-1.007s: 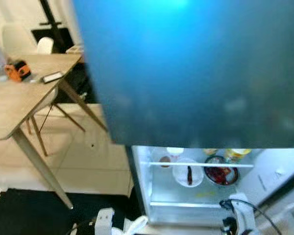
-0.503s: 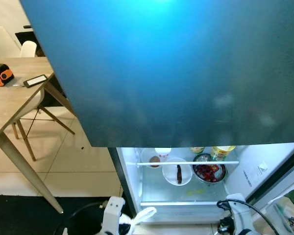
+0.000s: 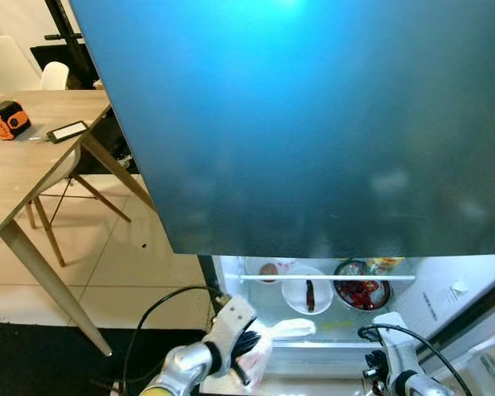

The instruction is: Restocking fridge

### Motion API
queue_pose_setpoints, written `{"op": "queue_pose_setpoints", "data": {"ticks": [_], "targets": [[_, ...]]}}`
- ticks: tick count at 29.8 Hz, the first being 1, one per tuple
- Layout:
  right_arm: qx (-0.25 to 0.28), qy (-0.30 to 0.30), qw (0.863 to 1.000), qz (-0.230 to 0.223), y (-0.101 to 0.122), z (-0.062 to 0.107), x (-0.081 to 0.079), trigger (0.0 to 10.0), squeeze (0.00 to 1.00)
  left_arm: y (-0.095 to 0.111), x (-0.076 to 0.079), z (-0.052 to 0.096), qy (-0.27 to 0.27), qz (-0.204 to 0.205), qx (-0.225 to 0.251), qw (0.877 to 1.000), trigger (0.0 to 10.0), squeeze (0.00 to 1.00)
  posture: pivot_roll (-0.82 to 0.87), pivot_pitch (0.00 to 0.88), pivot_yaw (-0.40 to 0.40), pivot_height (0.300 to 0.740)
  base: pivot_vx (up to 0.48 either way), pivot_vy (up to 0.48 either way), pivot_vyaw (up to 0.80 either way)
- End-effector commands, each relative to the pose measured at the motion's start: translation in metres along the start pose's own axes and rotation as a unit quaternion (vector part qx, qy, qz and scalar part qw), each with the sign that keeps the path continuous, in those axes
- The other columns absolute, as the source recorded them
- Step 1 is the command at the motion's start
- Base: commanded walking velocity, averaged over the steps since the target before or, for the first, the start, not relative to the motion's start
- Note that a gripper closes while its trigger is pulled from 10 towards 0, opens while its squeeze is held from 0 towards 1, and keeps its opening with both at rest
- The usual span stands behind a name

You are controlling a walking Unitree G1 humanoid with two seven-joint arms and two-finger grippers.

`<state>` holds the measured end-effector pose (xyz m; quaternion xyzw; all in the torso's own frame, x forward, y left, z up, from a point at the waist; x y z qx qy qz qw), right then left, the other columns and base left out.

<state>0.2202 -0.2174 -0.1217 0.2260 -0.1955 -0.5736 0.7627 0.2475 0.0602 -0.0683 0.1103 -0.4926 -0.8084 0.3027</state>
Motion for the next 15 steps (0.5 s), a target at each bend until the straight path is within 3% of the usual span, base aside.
{"op": "queue_pose_setpoints", "data": {"ticks": [1, 9, 15], "targets": [[0.016, -0.001, 1.000, 0.002, 0.010, -0.001, 0.001, 10.0, 0.00, 0.010, 0.003, -0.004, -0.016, -0.033, 0.009, 0.999, 10.0, 0.00, -0.06, 0.007, 0.027, 0.740, 0.000, 0.000, 0.00], [0.027, 0.062, 0.998, -0.016, 0.025, -0.003, -0.013, 10.0, 0.00, 0.052, -0.007, -0.011, 0.003, -0.088, 0.070, 0.994, 10.0, 0.00, -0.05, 0.009, 0.026, 0.710, 0.000, 0.000, 0.00], [0.034, 0.084, 0.996, -0.016, 0.032, -0.003, -0.017, 10.0, 0.00, 0.067, -0.006, -0.017, 0.012, -0.108, 0.089, 0.990, 10.0, 0.00, -0.05, 0.009, 0.031, 0.685, 0.000, 0.000, 0.00]]}}
Point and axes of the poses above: a point about 5 cm out from each wrist's last joint towards the gripper, its own z axis pointing back from the gripper into the wrist, its own y axis along the axis of the wrist's last joint, x = y × z, the point moved 6 cm from there along -z, pointing out of the wrist towards the gripper, and after that the axes turned 2 degrees about z, right-handed, at the moved point
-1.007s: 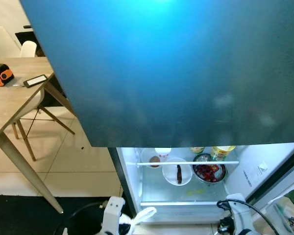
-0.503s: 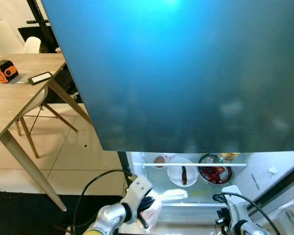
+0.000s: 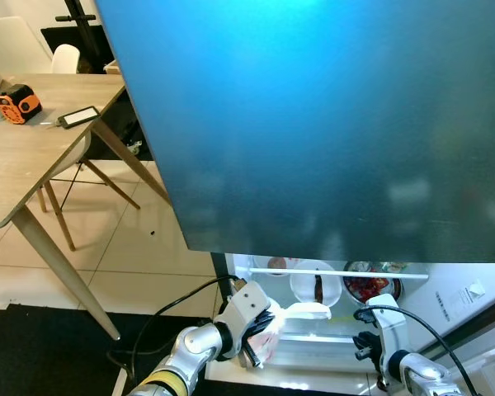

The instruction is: Restocking fridge

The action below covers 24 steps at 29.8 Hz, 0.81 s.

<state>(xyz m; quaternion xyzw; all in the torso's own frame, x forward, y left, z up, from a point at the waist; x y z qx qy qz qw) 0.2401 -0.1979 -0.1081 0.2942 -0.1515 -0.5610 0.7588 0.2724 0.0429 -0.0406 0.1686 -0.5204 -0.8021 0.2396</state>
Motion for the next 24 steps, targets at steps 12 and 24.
{"op": "queue_pose_setpoints", "data": {"ticks": [12, 24], "targets": [[0.007, 0.056, 0.998, 0.002, 0.003, 0.000, -0.013, 10.0, 0.00, 0.069, 0.008, -0.024, -0.002, -0.071, 0.118, 0.990, 10.0, 0.00, -0.05, 0.012, 0.037, 0.620, 0.000, 0.000, 0.00], [0.066, 0.131, 0.989, 0.005, 0.034, 0.011, -0.012, 10.0, 0.00, 0.072, 0.016, -0.026, -0.019, -0.087, 0.120, 0.989, 10.0, 0.00, -0.05, 0.014, 0.039, 0.565, 0.000, 0.000, 0.00]]}}
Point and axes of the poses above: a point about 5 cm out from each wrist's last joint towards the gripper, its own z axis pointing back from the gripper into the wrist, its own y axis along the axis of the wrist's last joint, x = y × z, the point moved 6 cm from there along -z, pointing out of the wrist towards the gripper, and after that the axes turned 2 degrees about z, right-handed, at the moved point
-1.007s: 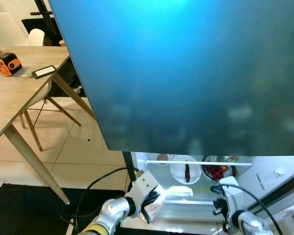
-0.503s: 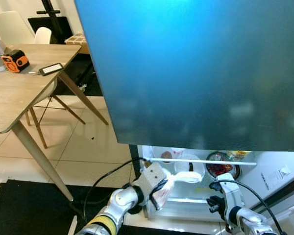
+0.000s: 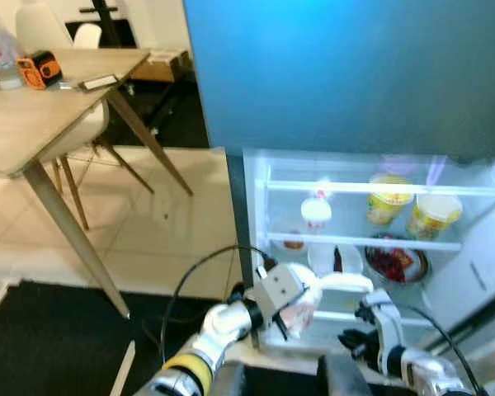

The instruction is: Restocking fridge

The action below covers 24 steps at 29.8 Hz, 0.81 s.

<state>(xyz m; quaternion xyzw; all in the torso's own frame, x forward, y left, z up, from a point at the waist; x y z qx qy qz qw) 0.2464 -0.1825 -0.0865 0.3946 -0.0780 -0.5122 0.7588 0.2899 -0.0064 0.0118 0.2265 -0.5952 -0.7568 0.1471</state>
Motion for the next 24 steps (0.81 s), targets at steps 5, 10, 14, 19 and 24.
{"op": "queue_pose_setpoints", "data": {"ticks": [5, 10, 14, 19, 24], "targets": [[0.040, 0.024, 0.999, 0.019, 0.022, 0.010, 0.006, 10.0, 0.00, 0.009, 0.002, -0.003, -0.004, -0.007, 0.020, 1.000, 10.0, 0.00, -0.05, 0.014, 0.039, 0.535, 0.000, 0.000, 0.00], [0.076, 0.049, 0.996, 0.019, 0.039, 0.017, 0.007, 10.0, 0.00, 0.020, -0.001, -0.006, -0.002, -0.011, 0.038, 0.999, 10.0, 0.00, -0.05, 0.014, 0.038, 0.510, 0.000, 0.000, 0.00], [0.124, 0.068, 0.990, 0.007, 0.057, 0.025, 0.009, 10.0, 0.00, 0.023, -0.004, -0.006, 0.001, -0.016, 0.043, 0.999, 10.0, 0.00, -0.05, 0.011, 0.038, 0.495, 0.000, 0.000, 0.00], [0.173, 0.090, 0.981, 0.002, 0.073, 0.037, 0.011, 10.0, 0.00, 0.029, -0.012, -0.004, 0.012, -0.006, 0.058, 0.998, 10.0, 0.00, -0.05, 0.011, 0.038, 0.485, 0.000, 0.000, 0.00], [0.265, 0.129, 0.956, -0.009, 0.105, 0.061, 0.013, 10.0, 0.00, 0.036, -0.016, -0.002, 0.013, 0.020, 0.080, 0.997, 10.0, 0.00, -0.05, 0.010, 0.039, 0.475, 0.000, 0.000, 0.00]]}}
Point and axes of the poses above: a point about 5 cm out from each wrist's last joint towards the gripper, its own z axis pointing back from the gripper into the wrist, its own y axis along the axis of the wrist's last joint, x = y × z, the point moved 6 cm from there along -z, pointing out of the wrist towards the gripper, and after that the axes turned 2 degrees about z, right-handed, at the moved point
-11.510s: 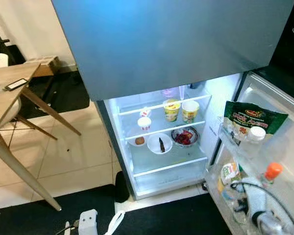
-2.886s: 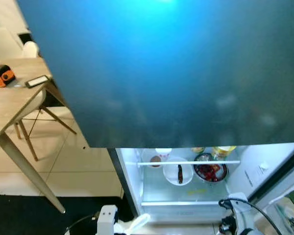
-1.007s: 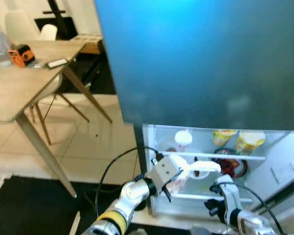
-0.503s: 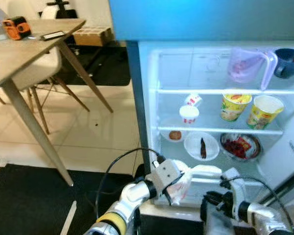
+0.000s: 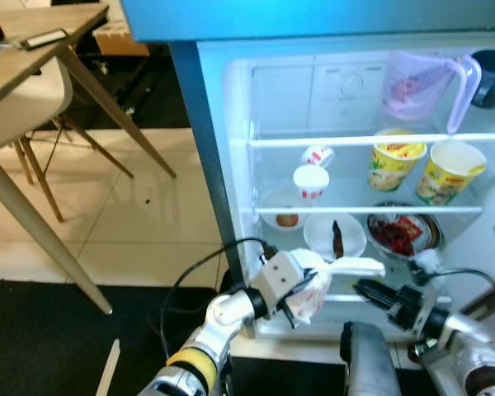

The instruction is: Restocking fridge

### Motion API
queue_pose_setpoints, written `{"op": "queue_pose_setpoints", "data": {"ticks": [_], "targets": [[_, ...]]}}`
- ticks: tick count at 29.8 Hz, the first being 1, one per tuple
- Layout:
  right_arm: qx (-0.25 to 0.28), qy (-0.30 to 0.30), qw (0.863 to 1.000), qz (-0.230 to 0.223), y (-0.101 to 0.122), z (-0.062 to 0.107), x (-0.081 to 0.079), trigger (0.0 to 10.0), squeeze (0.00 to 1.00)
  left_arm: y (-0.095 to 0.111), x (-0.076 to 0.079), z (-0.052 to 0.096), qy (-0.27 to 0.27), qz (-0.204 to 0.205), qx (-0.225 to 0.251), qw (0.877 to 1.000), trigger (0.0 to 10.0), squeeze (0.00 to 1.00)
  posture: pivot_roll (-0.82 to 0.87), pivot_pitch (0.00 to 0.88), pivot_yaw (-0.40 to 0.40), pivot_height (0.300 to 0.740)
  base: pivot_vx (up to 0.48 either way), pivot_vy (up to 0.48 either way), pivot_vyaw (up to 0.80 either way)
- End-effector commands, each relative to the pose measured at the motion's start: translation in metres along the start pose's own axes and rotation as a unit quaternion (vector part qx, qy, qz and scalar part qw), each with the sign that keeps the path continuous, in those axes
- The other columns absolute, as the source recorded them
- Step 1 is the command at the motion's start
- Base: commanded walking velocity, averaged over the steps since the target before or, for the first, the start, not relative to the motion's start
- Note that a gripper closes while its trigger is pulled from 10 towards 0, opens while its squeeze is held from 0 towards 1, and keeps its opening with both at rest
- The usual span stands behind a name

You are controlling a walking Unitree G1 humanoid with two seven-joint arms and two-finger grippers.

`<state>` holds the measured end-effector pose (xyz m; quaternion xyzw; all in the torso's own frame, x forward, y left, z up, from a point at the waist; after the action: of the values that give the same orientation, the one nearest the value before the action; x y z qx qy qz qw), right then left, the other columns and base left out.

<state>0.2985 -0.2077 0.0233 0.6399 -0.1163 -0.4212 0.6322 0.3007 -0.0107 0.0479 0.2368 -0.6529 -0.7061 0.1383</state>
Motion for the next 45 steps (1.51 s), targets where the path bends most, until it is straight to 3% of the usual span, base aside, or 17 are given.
{"op": "queue_pose_setpoints", "data": {"ticks": [1, 3, 5, 7, 9, 13, 14, 16, 17, 19, 21, 26, 36, 40, 42, 45], "targets": [[0.003, 0.004, 1.000, -0.010, -0.002, 0.002, -0.002, 10.0, 0.00, 0.001, -0.003, 0.000, 0.008, 0.011, 0.002, 1.000, 10.0, 0.00, -0.05, 0.010, 0.039, 0.475, 0.000, 0.000, 0.00], [0.072, 0.036, 0.997, 0.000, 0.027, 0.004, -0.007, 10.0, 0.00, 0.004, -0.004, 0.001, 0.007, 0.022, 0.011, 1.000, 10.0, 0.00, -0.05, 0.013, 0.046, 0.465, 0.000, 0.000, 0.00], [0.072, 0.036, 0.997, 0.000, 0.027, 0.004, -0.007, 10.0, 0.00, 0.004, -0.004, 0.001, 0.007, 0.022, 0.011, 1.000, 10.0, 0.00, -0.05, 0.013, 0.046, 0.465, 0.000, 0.000, 0.00], [0.116, 0.063, 0.991, 0.021, 0.048, 0.006, -0.015, 10.0, 0.00, 0.008, -0.006, 0.001, 0.009, 0.026, 0.019, 0.999, 10.0, 0.00, -0.05, 0.018, 0.051, 0.455, 0.000, 0.000, 0.00], [0.126, 0.077, 0.988, 0.031, 0.055, 0.005, -0.020, 10.0, 0.00, 0.011, -0.007, 0.001, 0.012, 0.032, 0.026, 0.999, 10.0, 0.00, -0.05, 0.020, 0.052, 0.450, 0.000, 0.000, 0.00], [0.130, 0.091, 0.986, 0.042, 0.059, 0.003, -0.025, 10.0, 0.00, 0.013, -0.009, 0.001, 0.015, 0.038, 0.033, 0.999, 10.0, 0.00, -0.05, 0.021, 0.054, 0.445, 0.000, 0.000, 0.00], [0.128, 0.121, 0.983, 0.054, 0.062, -0.001, -0.037, 10.0, 0.00, 0.018, -0.013, 0.001, 0.023, 0.047, 0.045, 0.998, 10.0, 0.00, -0.05, 0.022, 0.054, 0.440, 0.000, 0.000, 0.00], [0.128, 0.121, 0.983, 0.054, 0.062, -0.001, -0.037, 10.0, 0.00, 0.018, -0.013, 0.001, 0.023, 0.047, 0.045, 0.998, 10.0, 0.00, -0.05, 0.022, 0.054, 0.440, 0.000, 0.000, 0.00], [0.127, 0.151, 0.978, 0.064, 0.064, -0.005, -0.049, 10.0, 0.00, 0.023, -0.018, 0.002, 0.028, 0.056, 0.056, 0.997, 10.0, 0.00, -0.05, 0.022, 0.054, 0.435, 0.000, 0.000, 0.00], [0.127, 0.151, 0.978, 0.064, 0.064, -0.005, -0.049, 10.0, 0.00, 0.023, -0.018, 0.002, 0.028, 0.056, 0.056, 0.997, 10.0, 0.00, -0.05, 0.022, 0.054, 0.435, 0.000, 0.000, 0.00], [0.124, 0.209, 0.967, 0.076, 0.067, -0.011, -0.073, 10.0, 0.00, 0.032, -0.026, 0.003, 0.039, 0.065, 0.074, 0.994, 10.0, 0.00, -0.05, 0.024, 0.058, 0.425, 0.000, 0.000, 0.00], [0.128, 0.253, 0.956, 0.075, 0.071, -0.016, -0.095, 10.0, 0.00, 0.042, -0.029, 0.002, 0.041, 0.072, 0.093, 0.992, 10.0, 0.00, -0.05, 0.024, 0.058, 0.400, 0.000, 0.000, 0.00], [0.089, 0.241, 0.964, 0.074, 0.054, -0.034, -0.099, 10.0, 0.00, 0.051, -0.030, 0.000, 0.038, 0.078, 0.107, 0.990, 10.0, 0.00, -0.05, 0.024, 0.058, 0.395, 0.000, 0.000, 0.00], [0.086, 0.156, 0.980, 0.087, 0.057, -0.049, -0.076, 10.0, 0.00, 0.056, -0.029, 0.000, 0.034, 0.079, 0.113, 0.990, 10.0, 0.00, -0.05, 0.025, 0.059, 0.395, 0.000, 0.000, 0.00], [0.086, 0.156, 0.980, 0.087, 0.057, -0.049, -0.076, 10.0, 0.00, 0.056, -0.029, 0.000, 0.034, 0.079, 0.113, 0.990, 10.0, 0.00, -0.05, 0.025, 0.059, 0.395, 0.000, 0.000, 0.00], [0.102, 0.109, 0.985, 0.092, 0.066, -0.051, -0.062, 10.0, 0.00, 0.057, -0.029, 0.001, 0.034, 0.081, 0.114, 0.990, 10.0, 0.00, -0.05, 0.025, 0.059, 0.395, 0.000, 0.000, 0.00]]}}
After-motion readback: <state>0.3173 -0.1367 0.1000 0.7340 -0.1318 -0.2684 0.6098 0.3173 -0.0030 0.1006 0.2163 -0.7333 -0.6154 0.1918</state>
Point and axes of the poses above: a point about 5 cm out from each wrist's last joint towards the gripper, its own z axis pointing back from the gripper into the wrist, its own y axis along the axis of the wrist's last joint, x = y × z, the point moved 6 cm from there along -z, pointing out of the wrist towards the gripper, and after that the axes turned 2 degrees about z, right-handed, at the moved point
